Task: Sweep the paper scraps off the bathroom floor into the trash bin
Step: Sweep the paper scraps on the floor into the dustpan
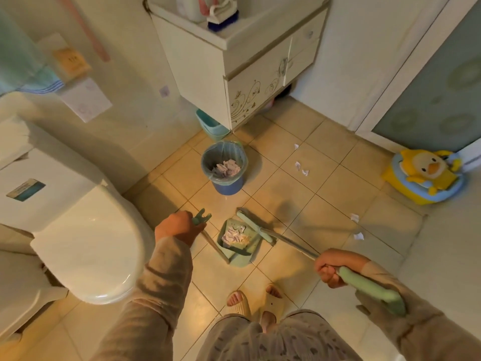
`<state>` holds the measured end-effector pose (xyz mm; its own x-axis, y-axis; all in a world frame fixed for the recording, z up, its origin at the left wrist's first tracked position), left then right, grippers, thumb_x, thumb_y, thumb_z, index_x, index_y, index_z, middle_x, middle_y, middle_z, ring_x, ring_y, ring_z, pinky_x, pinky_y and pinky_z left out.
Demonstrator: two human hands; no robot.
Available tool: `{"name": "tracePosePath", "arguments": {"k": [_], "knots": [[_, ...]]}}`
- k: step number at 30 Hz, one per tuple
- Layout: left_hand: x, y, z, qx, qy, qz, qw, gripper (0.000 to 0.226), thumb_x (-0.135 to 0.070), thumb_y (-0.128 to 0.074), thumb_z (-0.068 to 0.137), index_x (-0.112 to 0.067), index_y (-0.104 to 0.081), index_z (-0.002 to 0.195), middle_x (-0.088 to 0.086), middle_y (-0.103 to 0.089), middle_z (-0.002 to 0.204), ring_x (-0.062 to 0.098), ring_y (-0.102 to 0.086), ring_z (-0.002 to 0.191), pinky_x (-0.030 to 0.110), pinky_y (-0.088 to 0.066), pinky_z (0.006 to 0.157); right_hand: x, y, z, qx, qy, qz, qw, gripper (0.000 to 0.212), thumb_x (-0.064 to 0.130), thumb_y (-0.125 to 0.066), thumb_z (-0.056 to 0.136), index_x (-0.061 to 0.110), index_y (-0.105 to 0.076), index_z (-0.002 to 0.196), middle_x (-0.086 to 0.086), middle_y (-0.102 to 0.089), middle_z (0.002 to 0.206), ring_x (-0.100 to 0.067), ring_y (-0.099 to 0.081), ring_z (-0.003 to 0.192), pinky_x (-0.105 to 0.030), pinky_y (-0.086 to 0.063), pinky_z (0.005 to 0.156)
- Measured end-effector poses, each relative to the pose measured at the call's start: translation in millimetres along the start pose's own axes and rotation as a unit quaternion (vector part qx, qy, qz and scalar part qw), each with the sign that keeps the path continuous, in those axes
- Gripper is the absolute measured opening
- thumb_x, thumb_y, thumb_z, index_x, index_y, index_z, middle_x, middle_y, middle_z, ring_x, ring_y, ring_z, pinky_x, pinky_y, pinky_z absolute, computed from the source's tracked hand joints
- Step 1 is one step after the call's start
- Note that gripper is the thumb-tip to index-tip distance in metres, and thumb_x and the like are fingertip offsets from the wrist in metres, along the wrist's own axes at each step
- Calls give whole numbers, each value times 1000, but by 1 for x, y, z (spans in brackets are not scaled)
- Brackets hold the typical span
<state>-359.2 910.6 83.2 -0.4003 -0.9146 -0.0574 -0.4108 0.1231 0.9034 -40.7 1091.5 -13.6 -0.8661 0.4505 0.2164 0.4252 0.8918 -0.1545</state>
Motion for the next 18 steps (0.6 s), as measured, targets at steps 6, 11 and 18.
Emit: {"name": "tracePosePath", "arguments": {"k": [6,11,18], "knots": [[-6,1,-1,11,-42,12,999,43,-52,-53,87,-18,-62,112,3,-68,102,19,-62,88,29,-50,80,-29,-12,-6,16,14,115,993,57,4,-31,95,9,-45,40,-1,-44,33,-9,-39,23,-11,-32,31],[-31,7,4,11,-111,52,992,41,-54,-50,87,-21,-64,109,1,-68,104,20,-62,94,30,-49,82,-58,-13,-7,-30,40,212,976,51,-1,-31,94,12,-40,45,0,-39,31,-8,-36,21,-12,-33,28],[-108,-4,-5,13,-237,140,961,44,-56,-42,90,-21,-63,104,3,-68,104,22,-63,94,29,-47,77,-100,-3,-18,-83,62,335,936,36,-4,-36,90,13,-35,59,-2,-41,31,-9,-37,20,-11,-34,29]]}}
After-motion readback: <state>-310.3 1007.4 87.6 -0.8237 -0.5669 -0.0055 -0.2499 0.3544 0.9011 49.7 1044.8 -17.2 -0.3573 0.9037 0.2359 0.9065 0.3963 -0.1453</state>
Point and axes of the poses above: each hand's wrist, its own z-axis towards the middle knuckle, its own y-axis out of the back of the hand, x = y × z, the point moved 9 cm from there along z, towards the middle knuckle
